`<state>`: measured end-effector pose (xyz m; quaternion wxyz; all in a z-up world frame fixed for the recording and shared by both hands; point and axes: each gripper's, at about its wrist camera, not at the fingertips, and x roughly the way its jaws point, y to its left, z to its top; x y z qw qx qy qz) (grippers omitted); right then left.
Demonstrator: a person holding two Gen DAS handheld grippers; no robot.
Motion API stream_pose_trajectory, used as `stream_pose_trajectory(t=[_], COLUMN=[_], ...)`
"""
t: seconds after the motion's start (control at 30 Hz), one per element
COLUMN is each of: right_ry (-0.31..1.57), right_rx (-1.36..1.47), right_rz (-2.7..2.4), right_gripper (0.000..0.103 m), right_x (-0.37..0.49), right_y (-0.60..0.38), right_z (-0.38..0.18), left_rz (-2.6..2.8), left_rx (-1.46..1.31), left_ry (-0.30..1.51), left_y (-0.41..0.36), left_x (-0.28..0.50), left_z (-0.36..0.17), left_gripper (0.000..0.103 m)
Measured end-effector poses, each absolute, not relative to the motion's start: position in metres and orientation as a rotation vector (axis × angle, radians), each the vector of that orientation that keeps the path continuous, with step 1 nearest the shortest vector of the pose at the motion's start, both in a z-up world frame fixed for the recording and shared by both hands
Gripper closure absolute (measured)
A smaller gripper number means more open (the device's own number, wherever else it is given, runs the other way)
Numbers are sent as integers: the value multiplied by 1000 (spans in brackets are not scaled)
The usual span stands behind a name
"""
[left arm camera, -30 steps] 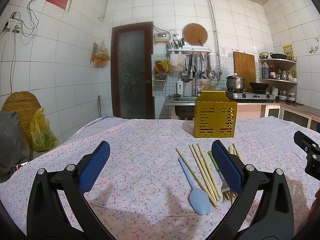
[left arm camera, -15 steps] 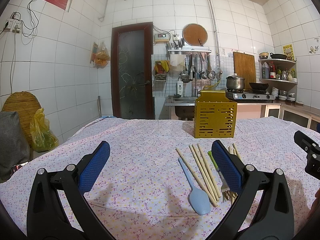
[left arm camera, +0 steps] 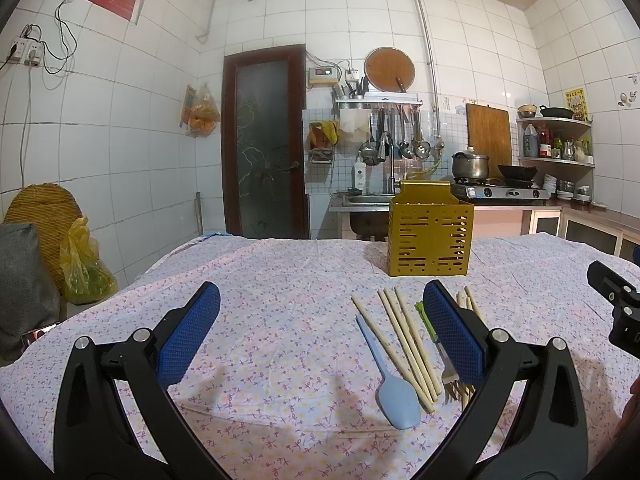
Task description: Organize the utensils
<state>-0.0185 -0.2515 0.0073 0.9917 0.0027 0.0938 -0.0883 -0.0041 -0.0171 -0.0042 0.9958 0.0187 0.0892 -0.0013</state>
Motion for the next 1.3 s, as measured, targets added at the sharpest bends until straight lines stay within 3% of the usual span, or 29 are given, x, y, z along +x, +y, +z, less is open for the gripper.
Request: stream_pose_trajectory(t=[1.3], right_ry=[198], right_rx=[-14], right_rz=[-177], right_gripper=[4], right_x=[-19], right_y=[-246], right_z=[11], left_rz=[2], left_rx=[36], left_ry=[212], left_y=[-4], left_x=[5], left_z=[-10], left_gripper=[5])
